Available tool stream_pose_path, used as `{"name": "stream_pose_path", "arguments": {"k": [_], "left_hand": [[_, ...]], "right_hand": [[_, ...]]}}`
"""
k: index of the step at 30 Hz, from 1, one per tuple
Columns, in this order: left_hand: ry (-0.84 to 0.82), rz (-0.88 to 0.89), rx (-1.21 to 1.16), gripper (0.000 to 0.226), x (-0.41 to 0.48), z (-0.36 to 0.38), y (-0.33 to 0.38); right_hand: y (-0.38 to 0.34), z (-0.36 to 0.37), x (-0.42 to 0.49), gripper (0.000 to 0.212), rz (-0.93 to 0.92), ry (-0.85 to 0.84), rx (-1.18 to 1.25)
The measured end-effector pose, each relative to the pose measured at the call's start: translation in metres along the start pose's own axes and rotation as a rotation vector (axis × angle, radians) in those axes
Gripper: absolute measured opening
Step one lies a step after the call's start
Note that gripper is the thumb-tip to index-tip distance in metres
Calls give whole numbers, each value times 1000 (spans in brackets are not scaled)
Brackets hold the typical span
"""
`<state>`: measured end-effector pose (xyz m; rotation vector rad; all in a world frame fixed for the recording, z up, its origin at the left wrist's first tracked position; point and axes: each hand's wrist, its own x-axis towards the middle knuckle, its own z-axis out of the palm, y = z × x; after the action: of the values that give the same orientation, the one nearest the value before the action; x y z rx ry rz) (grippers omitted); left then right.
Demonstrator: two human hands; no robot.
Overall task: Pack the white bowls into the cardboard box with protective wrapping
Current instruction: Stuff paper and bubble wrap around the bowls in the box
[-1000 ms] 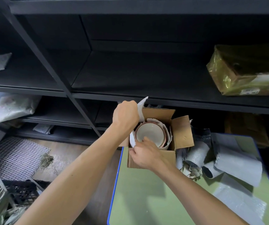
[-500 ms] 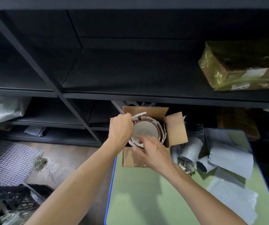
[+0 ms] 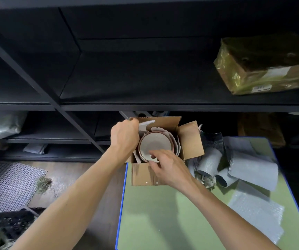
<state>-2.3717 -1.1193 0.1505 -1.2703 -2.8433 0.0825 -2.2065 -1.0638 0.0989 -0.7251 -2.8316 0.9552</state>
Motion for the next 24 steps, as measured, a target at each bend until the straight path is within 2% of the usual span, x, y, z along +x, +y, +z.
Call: {"name": "stream_pose_path", "arguments": {"k": [4, 8, 14, 19, 24], "left_hand": [[-16, -4, -65, 6, 4, 1, 2], [-89, -43, -123, 14, 0, 14, 9], [-112, -131, -161, 19, 5, 18, 9], [-106, -151, -62, 28, 12, 16, 7], [-89, -173, -142, 27, 16, 18, 6]], "right_hand": [[-14, 4, 5, 41, -56, -36, 49], [-23, 14, 10, 25, -94, -10, -7], [-28, 11, 17, 37, -42, -8, 90], [-31, 17, 21, 18, -53, 81, 3], [-25, 18, 25, 13, -94, 126, -34]]}}
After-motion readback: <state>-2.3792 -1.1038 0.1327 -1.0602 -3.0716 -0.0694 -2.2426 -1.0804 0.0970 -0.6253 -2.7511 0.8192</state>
